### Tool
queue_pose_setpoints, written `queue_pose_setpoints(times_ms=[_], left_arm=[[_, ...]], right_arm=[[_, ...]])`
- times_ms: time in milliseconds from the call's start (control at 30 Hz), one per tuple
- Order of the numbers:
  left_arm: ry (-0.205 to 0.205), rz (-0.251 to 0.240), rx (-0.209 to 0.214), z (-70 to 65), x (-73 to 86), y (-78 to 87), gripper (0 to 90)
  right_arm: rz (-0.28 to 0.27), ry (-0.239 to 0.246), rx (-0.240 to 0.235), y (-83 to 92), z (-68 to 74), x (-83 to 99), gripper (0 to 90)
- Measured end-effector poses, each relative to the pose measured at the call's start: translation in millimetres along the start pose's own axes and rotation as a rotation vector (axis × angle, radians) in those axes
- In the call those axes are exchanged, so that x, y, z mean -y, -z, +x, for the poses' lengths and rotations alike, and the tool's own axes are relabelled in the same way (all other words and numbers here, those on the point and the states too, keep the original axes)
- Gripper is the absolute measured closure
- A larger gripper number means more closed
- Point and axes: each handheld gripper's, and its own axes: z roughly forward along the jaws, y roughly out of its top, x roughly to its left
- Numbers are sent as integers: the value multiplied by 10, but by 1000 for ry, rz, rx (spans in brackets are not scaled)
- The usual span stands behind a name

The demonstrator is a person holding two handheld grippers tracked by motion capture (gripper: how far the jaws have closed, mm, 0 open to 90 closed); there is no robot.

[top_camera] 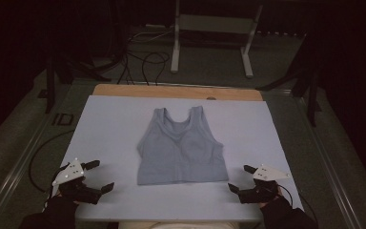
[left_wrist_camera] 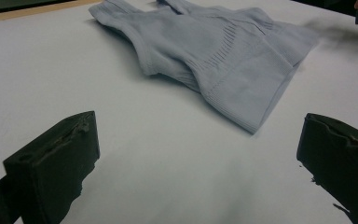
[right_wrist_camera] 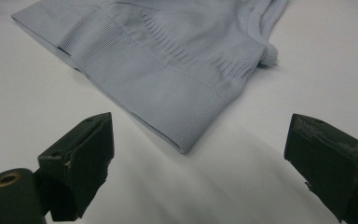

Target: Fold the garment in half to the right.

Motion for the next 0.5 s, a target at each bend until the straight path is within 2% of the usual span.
queue_pose_setpoints(times_ms=[167, 300, 500], left_arm=[[10, -2, 12, 5, -24, -5, 0], [-10, -10, 8, -27, -64, 12, 0], [-11, -7, 24, -50, -155, 36, 0]], right_arm=[[-9, -4, 4, 30, 14, -43, 82], [-2, -10, 11, 62, 24, -74, 82], [-28, -14, -3, 128, 28, -180, 82]])
